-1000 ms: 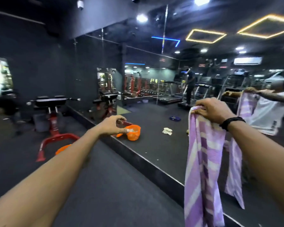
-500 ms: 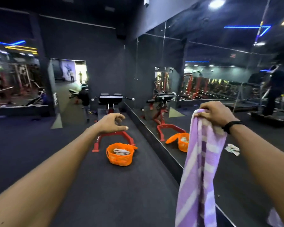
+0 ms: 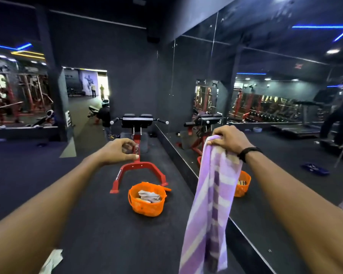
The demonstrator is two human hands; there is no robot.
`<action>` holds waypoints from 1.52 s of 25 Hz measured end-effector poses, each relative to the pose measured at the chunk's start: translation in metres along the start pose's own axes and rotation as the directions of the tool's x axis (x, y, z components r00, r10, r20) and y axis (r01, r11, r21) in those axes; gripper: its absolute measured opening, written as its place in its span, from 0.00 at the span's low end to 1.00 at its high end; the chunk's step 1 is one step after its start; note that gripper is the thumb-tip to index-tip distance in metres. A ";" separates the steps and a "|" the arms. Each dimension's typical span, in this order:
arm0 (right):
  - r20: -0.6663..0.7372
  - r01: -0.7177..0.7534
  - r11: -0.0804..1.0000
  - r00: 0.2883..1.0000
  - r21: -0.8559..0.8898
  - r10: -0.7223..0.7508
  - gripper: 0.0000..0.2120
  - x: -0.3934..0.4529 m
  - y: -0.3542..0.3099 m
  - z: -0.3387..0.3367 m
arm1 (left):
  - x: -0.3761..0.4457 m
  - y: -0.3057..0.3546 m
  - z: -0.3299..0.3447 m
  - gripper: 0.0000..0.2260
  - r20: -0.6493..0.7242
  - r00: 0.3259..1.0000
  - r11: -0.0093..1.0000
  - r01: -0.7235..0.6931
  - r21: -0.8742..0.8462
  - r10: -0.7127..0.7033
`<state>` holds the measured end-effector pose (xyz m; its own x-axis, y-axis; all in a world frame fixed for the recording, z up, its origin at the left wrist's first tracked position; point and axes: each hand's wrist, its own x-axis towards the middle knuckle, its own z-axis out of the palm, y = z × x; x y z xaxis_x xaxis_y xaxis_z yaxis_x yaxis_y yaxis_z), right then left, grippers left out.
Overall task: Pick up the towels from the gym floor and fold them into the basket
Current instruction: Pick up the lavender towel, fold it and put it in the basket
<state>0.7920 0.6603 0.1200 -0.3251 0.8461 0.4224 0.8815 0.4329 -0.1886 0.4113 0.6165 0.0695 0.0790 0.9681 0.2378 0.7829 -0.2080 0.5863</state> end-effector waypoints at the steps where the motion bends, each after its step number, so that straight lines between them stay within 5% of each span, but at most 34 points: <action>1: 0.000 0.003 1.000 1.000 0.003 -0.003 0.11 0.026 0.003 0.010 | 0.025 -0.011 -0.003 0.18 0.003 1.000 1.000 -0.007 -0.007 0.007; 12: -0.008 -0.026 0.999 1.000 0.037 0.026 0.12 0.253 0.039 0.098 | 0.276 -0.085 -0.021 0.20 0.077 0.996 0.999 -0.035 -0.031 0.037; 17: -0.006 0.036 0.956 0.999 0.292 -0.035 0.21 0.338 0.049 0.138 | 0.365 -0.097 -0.001 0.17 0.090 0.992 0.995 -0.084 -0.061 0.089; 22: 0.313 0.011 0.847 0.927 0.531 -0.208 0.31 0.450 0.045 0.180 | 0.470 -0.062 0.038 0.25 0.204 0.959 0.934 -0.118 -0.337 0.195; 26: 0.422 -0.029 0.777 0.852 0.629 -0.310 0.30 0.529 0.065 0.195 | 0.542 -0.057 0.055 0.11 0.308 0.922 0.967 -0.189 -0.174 0.235; 34: 0.460 -0.025 0.768 0.813 0.640 -0.356 0.14 0.611 0.101 0.300 | 0.625 -0.126 0.051 0.09 -0.118 0.991 0.904 -0.103 -0.415 0.059; 38: 0.217 0.040 0.678 0.933 0.734 -0.289 0.19 0.658 0.097 0.351 | 0.668 -0.176 0.039 0.11 -0.168 0.985 0.881 -0.112 -0.460 0.038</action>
<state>0.5434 1.3681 0.0680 -0.6320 0.7313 0.2563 0.3337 0.5554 -0.7617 0.3504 1.3050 0.0944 0.0037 0.9222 0.3866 0.3973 -0.3562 0.8457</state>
